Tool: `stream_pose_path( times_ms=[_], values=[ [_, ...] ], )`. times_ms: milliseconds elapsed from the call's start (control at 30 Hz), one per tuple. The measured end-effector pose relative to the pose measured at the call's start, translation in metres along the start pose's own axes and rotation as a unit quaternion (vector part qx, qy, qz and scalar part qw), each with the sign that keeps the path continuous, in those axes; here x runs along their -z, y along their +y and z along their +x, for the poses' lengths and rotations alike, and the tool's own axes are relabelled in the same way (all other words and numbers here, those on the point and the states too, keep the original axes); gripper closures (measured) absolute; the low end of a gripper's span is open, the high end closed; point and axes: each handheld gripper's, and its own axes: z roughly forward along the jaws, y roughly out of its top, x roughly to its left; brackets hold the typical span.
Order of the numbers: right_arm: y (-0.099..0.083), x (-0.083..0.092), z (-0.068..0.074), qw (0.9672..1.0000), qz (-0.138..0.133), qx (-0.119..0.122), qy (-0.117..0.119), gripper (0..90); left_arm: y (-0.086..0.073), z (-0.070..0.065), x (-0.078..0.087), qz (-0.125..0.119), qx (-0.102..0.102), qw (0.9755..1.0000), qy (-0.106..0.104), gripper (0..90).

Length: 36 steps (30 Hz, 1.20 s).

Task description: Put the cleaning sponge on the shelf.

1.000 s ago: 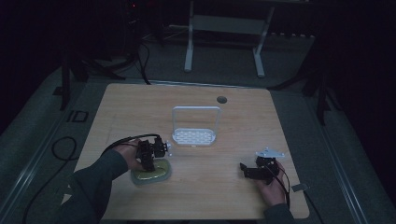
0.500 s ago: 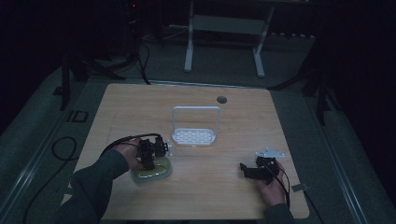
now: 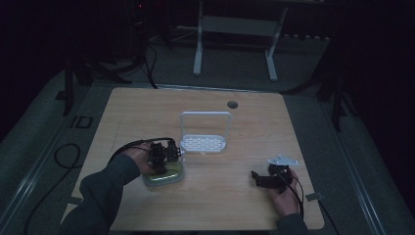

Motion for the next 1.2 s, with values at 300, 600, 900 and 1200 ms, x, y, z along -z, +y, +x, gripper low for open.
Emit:
stream_pose_path(
  times_ms=[300, 600, 900, 1200],
  values=[
    [0.000, 0.000, 0.000, 1.0000, 0.000, 0.000, 0.000, 12.3, 0.009, 0.003, 0.000, -0.010, -0.005, 0.9998, 0.017, 71.6],
    [0.000, 0.000, 0.000, 1.0000, 0.000, 0.000, 0.000, 12.3, 0.024, 0.004, 0.008, -0.028, -0.024, 0.9988, 0.033, 71.6],
    [0.000, 0.000, 0.000, 1.0000, 0.000, -0.001, 0.000, 12.3, 0.032, 0.005, 0.010, -0.046, -0.029, 0.9979, 0.037, 71.6],
    [0.000, 0.000, 0.000, 1.0000, 0.000, -0.001, 0.000, 12.3, 0.041, 0.008, 0.011, -0.053, -0.044, 0.9967, 0.042, 71.6]
  ],
)
